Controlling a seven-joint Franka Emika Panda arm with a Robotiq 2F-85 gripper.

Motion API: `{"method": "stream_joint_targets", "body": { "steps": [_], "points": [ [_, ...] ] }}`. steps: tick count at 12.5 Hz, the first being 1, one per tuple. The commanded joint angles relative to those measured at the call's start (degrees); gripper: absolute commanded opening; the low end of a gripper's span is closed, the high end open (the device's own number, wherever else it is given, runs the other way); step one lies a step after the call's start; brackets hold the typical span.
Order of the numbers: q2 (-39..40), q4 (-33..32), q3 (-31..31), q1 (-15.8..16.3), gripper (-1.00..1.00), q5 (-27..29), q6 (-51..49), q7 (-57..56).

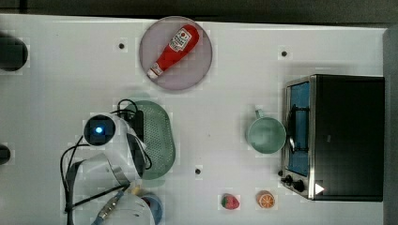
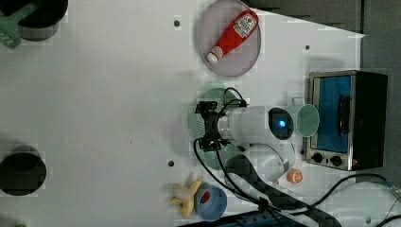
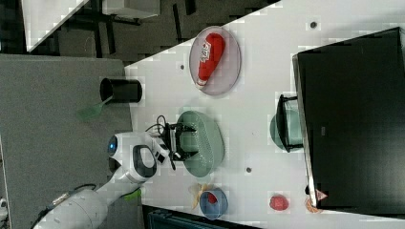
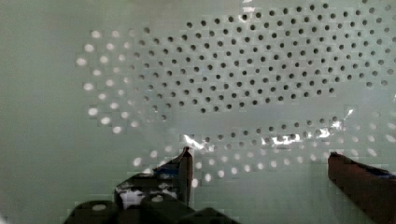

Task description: Drag strainer right to left.

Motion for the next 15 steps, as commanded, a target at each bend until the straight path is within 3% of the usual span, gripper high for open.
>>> {"method": "stream_joint_targets", "body": {
  "steps": [1, 9, 15],
  "points": [
    [1.61, 3.93, 0.78, 2.66, 1.00, 0.48, 0.41, 7.33],
    [7.70, 13.59, 0.78, 9.44, 1.00, 0.49, -1.18, 15.34],
    [11.07, 18.65, 0.76, 12.37, 1.00, 0.55, -1.23, 18.06]
  ]
}}
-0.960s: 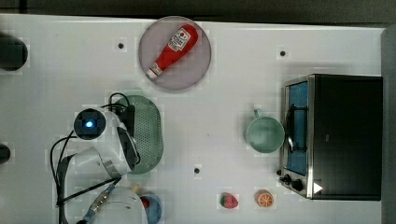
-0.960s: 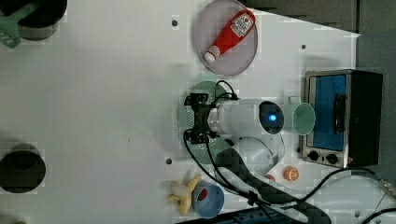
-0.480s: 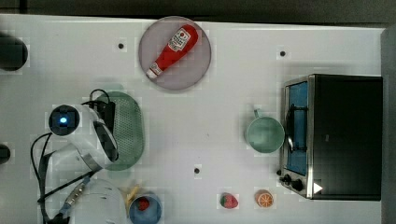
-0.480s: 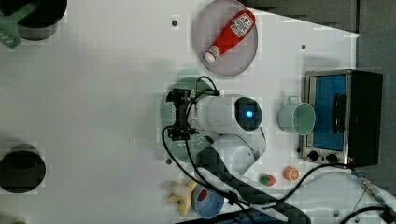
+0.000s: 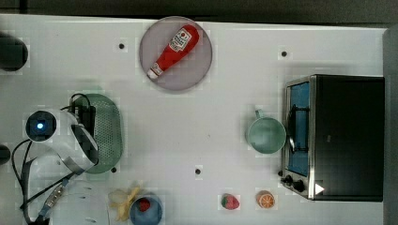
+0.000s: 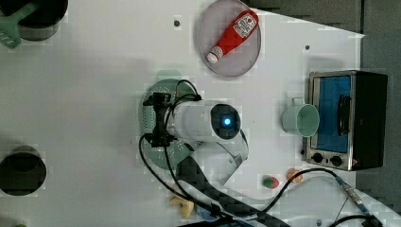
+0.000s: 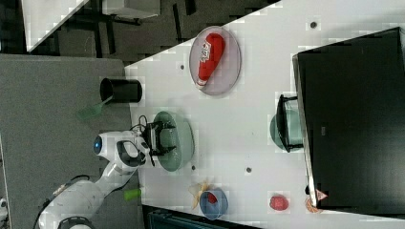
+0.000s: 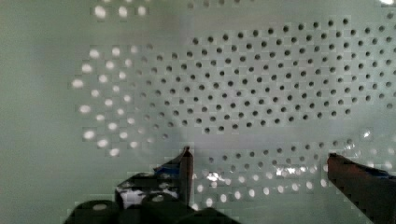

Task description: Drag strainer right to left.

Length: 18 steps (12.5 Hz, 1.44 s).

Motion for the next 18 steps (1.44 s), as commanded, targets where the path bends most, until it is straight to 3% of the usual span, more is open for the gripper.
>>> {"method": "stream_joint_targets", "body": {
  "steps": [1, 4, 10, 16, 18],
  "points": [
    [-0.71, 1.20, 0.43, 1.06, 1.00, 1.10, -0.29, 2.12],
    [-3.36, 1.15, 0.38, 0.87, 1.00, 1.04, -2.83, -1.45],
    [-20.01, 1.08, -3.22, -1.84, 1.00, 1.00, -25.66, -26.35],
    [-38.31, 1.04, -13.51, -5.58, 1.00, 0.99, -42.57, -44.88],
    [-42.86, 1.08, -18.59, -6.78, 1.00, 0.98, -47.13, -55.75]
  ]
}}
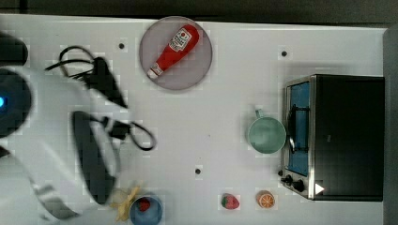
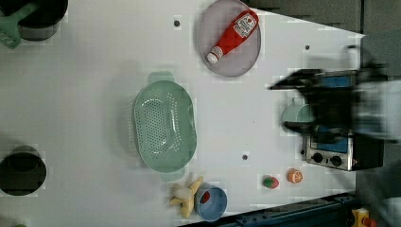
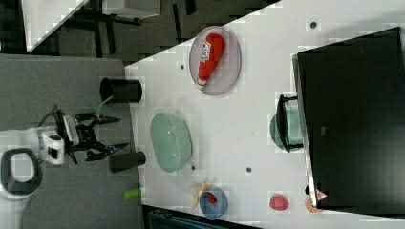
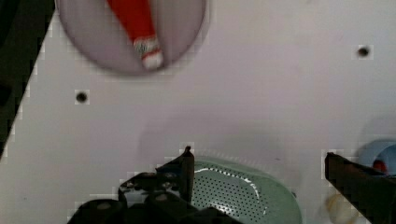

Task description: Drag strainer right to left.

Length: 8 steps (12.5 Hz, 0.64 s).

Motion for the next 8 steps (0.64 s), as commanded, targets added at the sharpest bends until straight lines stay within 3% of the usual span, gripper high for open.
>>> {"method": "stream_joint_targets", "body": {
  "steps": [1, 5, 8],
  "points": [
    [-3.68, -1.02, -8.00, -3.11, 1.00, 0.73, -4.64, -19.09],
    [-9.40, -1.01, -18.14, -4.20, 1.00, -1.03, -8.85, -28.43],
    [-11.34, -1.01, -21.30, -4.24, 1.00, -3.86, -10.31, -37.80]
  ]
}}
